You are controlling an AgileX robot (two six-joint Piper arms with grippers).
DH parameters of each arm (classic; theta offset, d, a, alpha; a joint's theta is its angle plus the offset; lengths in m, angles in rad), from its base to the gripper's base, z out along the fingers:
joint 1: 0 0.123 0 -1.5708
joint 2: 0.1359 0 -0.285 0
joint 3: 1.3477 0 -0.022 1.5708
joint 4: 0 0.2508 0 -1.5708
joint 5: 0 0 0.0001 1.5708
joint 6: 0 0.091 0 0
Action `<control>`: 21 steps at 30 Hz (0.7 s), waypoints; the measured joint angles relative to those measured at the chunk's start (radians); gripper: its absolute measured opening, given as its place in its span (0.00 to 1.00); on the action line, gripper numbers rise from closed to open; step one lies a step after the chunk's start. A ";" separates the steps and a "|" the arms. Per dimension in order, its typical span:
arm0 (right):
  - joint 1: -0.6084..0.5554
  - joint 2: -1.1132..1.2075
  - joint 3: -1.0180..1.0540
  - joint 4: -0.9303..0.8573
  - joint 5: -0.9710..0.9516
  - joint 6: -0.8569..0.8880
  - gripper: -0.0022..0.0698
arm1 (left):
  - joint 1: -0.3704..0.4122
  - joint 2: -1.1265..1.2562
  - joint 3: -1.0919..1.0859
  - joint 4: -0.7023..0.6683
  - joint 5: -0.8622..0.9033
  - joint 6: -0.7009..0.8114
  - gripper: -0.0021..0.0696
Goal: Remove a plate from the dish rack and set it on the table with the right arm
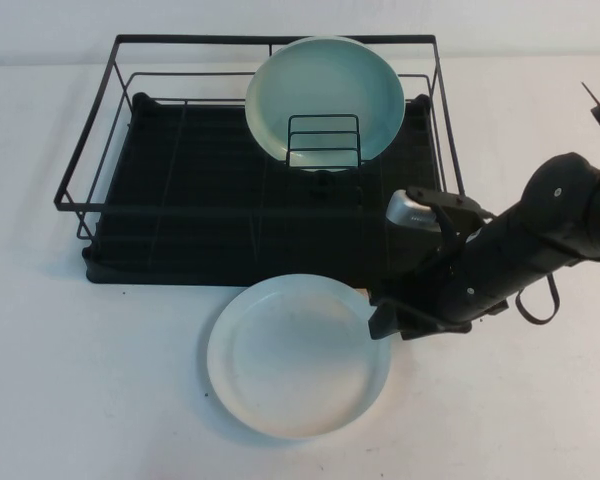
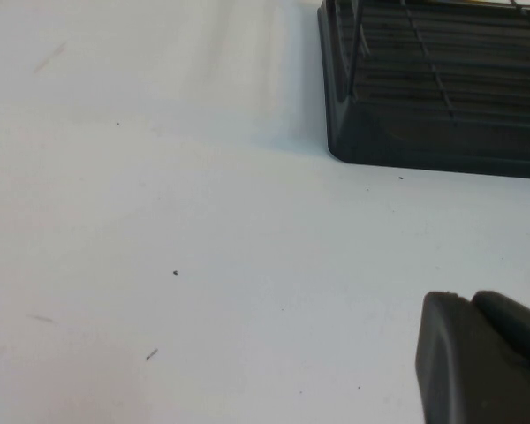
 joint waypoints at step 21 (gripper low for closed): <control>0.000 -0.762 0.155 -0.316 0.213 0.046 0.01 | 0.000 0.000 0.000 0.000 0.000 0.000 0.02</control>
